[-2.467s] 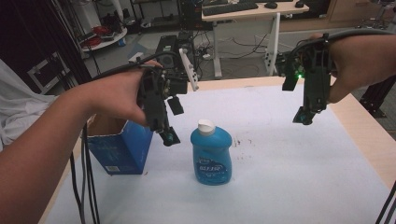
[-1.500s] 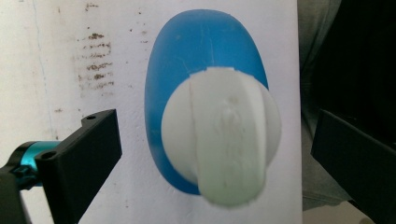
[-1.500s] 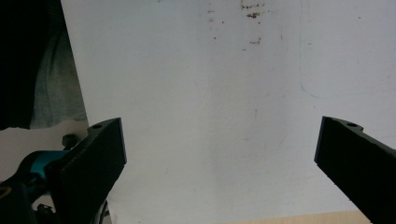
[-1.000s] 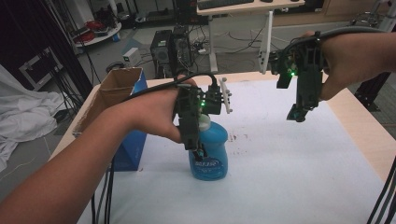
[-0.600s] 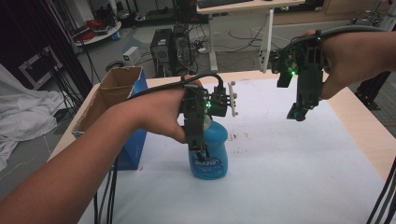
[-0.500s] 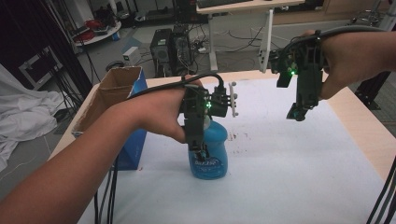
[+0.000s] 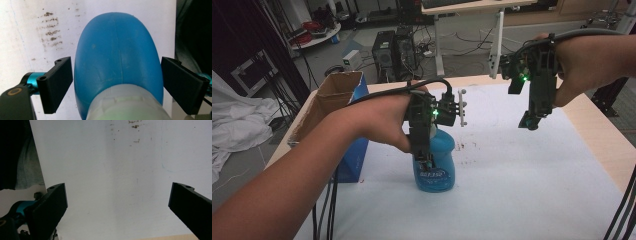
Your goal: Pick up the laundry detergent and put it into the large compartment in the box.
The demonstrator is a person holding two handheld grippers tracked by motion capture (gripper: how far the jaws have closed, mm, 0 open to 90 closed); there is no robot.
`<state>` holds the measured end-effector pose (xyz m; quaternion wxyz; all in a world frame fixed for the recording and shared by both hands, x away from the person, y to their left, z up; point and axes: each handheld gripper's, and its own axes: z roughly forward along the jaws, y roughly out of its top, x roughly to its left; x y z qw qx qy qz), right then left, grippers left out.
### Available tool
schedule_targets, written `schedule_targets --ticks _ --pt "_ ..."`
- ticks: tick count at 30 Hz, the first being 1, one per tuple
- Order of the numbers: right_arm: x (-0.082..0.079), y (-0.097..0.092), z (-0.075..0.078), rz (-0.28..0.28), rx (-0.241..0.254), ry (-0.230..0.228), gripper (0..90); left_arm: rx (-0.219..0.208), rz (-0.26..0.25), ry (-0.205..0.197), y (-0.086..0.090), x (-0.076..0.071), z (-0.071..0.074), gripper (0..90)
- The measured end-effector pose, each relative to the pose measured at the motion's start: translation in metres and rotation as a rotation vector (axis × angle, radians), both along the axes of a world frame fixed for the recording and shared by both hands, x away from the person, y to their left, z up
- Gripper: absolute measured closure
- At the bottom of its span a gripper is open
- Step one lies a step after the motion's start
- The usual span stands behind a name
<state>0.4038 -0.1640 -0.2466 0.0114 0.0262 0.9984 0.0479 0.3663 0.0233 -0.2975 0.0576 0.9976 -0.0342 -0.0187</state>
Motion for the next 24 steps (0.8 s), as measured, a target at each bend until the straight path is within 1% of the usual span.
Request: schedule_targets --ticks 3,6,14,21,24 --pt "-0.0002 0.0011 -0.0004 0.003 0.000 0.000 1.2 0.009 -0.003 -0.003 -0.0015 0.0000 0.0000 13.4" --pt "-0.0004 0.0014 -0.0006 0.001 -0.003 0.000 1.2 0.017 -0.003 0.003 -0.0023 0.0000 -0.0006 17.7" --pt "-0.0003 -0.0004 -0.0020 -0.004 -0.001 0.000 1.2 0.024 -0.003 0.005 -0.0033 0.0004 -0.0012 21.1" --pt "0.0000 0.0000 -0.0028 -0.005 -0.001 0.002 1.2 0.035 -0.010 -0.002 -0.0051 0.0001 -0.0007 25.3" --pt "0.0000 0.0000 -0.0029 -0.006 0.000 0.001 1.2 0.042 -0.010 -0.004 -0.0061 -0.0001 -0.0011 25.6"
